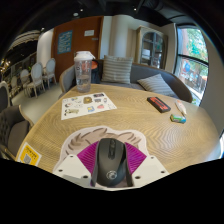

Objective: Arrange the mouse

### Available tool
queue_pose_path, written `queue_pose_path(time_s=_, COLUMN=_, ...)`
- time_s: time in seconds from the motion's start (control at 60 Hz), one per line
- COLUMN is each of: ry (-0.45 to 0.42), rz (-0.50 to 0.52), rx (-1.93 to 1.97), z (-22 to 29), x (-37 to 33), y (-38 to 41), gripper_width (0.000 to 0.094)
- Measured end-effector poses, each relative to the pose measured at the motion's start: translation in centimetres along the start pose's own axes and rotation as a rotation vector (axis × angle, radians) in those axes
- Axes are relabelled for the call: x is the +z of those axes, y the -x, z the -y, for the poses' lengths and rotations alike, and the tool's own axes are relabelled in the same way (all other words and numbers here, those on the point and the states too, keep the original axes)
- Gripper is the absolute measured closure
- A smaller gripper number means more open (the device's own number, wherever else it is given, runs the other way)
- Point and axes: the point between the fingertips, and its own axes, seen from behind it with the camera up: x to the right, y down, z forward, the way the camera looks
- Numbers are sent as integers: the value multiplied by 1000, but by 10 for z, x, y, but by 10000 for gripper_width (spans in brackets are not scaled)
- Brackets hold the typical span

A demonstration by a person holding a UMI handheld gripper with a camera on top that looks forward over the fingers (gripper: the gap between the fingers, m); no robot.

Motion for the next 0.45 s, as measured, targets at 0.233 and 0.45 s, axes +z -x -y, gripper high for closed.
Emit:
queue_pose_path(time_s=0.233, ry=-52, rz=130, rx=-17, z=2, x=-24, y=10, gripper_width=128)
queue_pose_path(time_s=0.45, ry=-198, rz=233, rx=31, z=-24, x=-134, y=-18, gripper_width=88)
